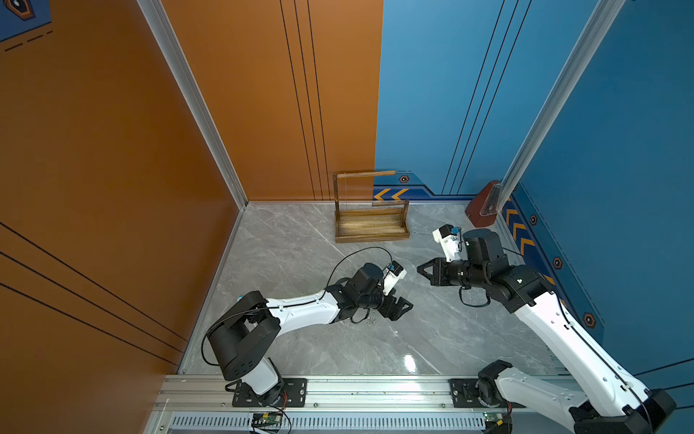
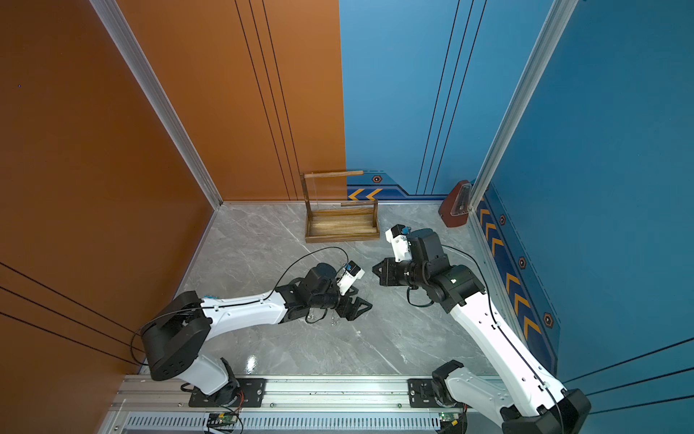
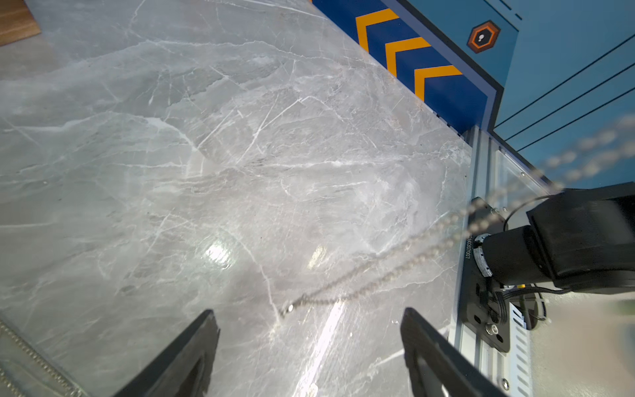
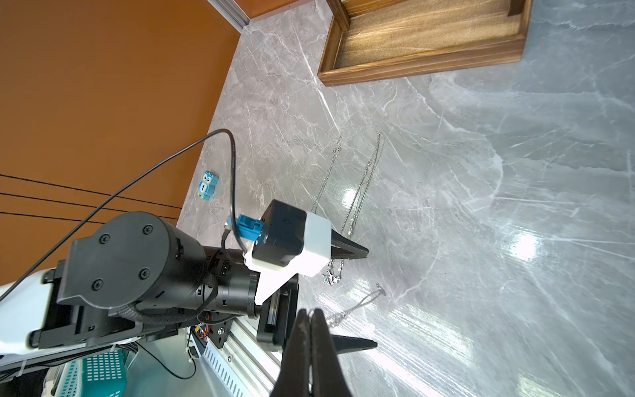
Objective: Take the necklace off the jewelry display stand
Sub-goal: Place the necklace at the center of the board.
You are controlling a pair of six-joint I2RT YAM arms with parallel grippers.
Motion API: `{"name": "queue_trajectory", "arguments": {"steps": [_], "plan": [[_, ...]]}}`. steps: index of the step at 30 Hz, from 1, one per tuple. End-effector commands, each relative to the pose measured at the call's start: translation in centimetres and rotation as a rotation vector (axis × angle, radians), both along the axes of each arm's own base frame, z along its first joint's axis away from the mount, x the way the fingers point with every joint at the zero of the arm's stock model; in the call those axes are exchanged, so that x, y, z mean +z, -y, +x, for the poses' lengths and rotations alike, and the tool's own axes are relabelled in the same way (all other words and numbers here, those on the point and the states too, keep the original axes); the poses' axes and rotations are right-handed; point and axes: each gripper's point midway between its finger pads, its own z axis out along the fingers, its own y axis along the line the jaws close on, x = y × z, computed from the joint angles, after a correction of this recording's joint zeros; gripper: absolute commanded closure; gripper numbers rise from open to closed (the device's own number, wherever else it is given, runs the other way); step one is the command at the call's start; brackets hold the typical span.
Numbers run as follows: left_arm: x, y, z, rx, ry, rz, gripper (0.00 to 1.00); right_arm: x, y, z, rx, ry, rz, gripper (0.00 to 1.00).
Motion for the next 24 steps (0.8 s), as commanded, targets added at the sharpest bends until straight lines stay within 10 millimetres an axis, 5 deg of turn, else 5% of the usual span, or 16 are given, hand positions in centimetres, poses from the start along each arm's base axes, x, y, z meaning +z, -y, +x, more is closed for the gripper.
{"name": "queue_trajectory", "arguments": {"steps": [1, 7, 12, 24], "plan": [[1.2, 1.8, 0.0, -0.077, 0.060, -0.034, 0.15, 0.1, -0.2, -0.3, -0.003, 0.003, 0.012, 1.00], [2.3, 4.4, -0.2, -0.141, 0.050, -0.074, 0.23, 0.4, -0.1, -0.8, -0.001, 0.012, 0.020, 1.00], [2.9, 6.0, -0.7, -0.172, 0.047, -0.091, 0.52, 1.0, 0.5, -0.8, -0.025, 0.034, 0.022, 1.00], [3.0, 6.0, -0.3, -0.142, 0.058, -0.086, 1.00, 1.2, 1.0, -0.6, -0.048, 0.031, 0.027, 1.00]]}}
